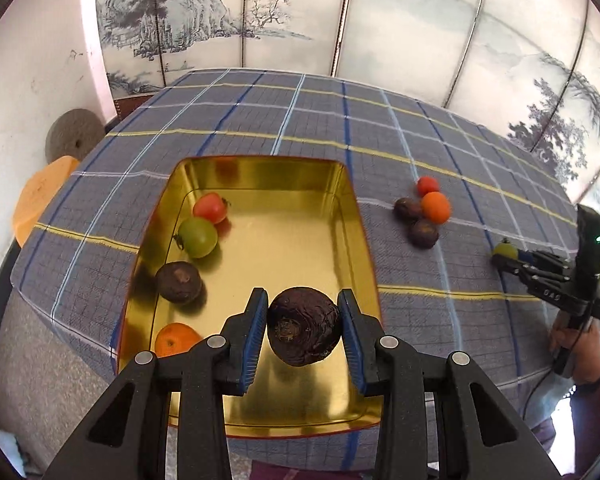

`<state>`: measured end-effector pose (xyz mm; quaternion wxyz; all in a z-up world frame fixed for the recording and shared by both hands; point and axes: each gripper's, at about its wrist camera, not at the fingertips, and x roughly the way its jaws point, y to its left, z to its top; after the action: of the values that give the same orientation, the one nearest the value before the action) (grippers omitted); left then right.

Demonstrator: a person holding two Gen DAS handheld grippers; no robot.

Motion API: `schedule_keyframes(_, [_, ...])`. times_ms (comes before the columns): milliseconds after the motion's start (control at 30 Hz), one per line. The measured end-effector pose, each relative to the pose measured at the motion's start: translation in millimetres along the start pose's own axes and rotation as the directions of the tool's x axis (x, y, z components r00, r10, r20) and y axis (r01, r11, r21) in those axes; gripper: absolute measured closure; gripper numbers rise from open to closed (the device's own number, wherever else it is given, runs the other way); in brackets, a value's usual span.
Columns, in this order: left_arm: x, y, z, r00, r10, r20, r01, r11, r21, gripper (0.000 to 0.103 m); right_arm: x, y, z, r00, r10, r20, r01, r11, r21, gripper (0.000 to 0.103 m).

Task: Organize fruits
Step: 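Carry the brown fruit to the tin with the left tool while the right tool grasps a green fruit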

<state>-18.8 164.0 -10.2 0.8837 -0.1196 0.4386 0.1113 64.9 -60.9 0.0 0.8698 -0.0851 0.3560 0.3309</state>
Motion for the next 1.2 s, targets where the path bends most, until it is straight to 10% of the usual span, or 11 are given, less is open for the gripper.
schedule_keyframes(1200, [82,0,83,0.986,0.167,-0.005,-0.166,0.983,0.081,0.065,2,-1,0,1.000,0.002,-0.016,-0.002,1.000,0.001,0.070])
